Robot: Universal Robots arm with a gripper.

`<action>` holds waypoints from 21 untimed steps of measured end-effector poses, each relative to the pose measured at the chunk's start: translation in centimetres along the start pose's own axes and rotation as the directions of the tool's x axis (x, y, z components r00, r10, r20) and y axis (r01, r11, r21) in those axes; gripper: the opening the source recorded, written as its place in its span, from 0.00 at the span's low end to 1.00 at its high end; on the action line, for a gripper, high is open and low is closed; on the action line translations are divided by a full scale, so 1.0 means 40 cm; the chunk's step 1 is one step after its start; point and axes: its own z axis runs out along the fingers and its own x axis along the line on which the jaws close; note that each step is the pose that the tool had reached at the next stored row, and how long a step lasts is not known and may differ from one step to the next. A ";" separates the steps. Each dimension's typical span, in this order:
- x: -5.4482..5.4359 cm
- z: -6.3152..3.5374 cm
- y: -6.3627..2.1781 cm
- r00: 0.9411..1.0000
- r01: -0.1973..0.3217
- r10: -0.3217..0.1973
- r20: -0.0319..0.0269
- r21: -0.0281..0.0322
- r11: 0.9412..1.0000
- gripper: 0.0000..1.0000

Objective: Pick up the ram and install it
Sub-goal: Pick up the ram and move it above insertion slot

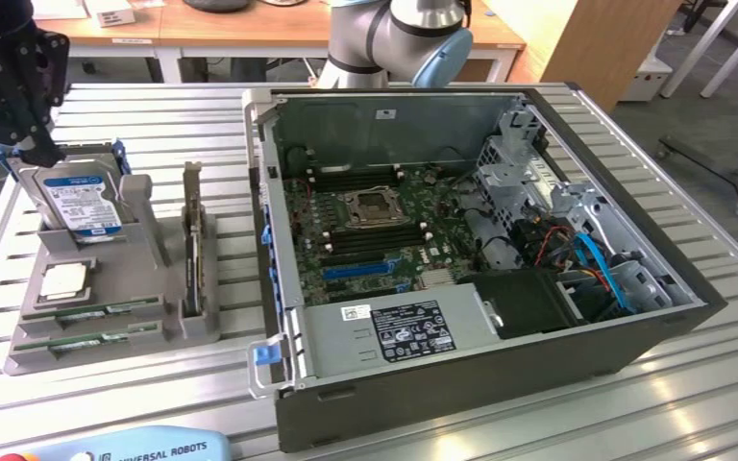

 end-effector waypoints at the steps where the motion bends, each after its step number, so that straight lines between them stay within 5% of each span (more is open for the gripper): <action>1: 0.000 0.000 0.000 1.000 0.018 -0.018 -0.001 0.000 1.000 0.10; 8: 0.000 0.001 0.000 0.989 0.146 -0.146 -0.007 -0.004 0.989 0.10; 17: 0.000 0.003 0.000 0.956 0.294 -0.294 -0.013 -0.009 0.956 0.10; 21: 0.000 0.003 0.000 0.953 0.303 -0.303 -0.013 -0.009 0.953 0.10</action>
